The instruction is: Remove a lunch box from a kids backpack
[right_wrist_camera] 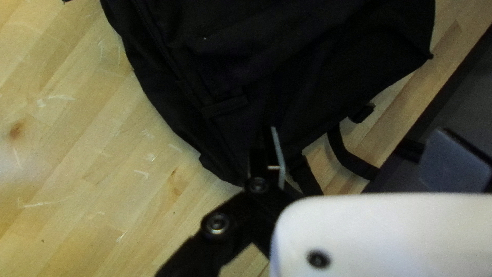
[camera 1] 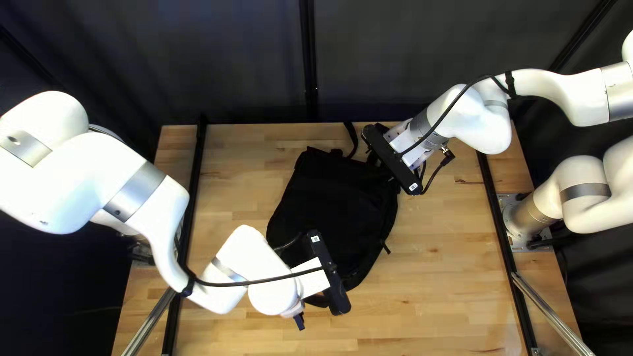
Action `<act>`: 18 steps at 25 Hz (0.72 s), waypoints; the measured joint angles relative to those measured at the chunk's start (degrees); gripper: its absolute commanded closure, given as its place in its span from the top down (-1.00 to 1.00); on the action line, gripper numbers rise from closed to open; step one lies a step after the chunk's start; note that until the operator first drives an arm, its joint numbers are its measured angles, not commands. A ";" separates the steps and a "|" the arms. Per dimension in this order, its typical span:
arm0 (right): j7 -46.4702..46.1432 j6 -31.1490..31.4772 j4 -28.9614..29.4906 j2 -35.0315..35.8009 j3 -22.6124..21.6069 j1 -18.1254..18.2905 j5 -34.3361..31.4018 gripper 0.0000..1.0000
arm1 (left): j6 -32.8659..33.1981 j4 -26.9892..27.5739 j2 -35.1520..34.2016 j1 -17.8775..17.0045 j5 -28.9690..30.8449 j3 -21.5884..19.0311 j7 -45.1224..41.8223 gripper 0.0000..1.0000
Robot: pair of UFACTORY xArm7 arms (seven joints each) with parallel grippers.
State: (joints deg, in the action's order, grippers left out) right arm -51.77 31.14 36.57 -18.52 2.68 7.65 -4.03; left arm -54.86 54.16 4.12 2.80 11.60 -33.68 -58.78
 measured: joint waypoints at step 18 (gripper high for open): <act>0.00 0.00 0.00 0.00 0.00 0.00 0.00 1.00 | -18.42 25.45 25.63 -22.05 24.02 4.34 -31.32 1.00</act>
State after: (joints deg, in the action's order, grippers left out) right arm -51.77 31.14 36.57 -18.52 2.68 7.65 -4.03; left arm -73.28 79.61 29.75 -19.25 35.63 -29.34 -90.10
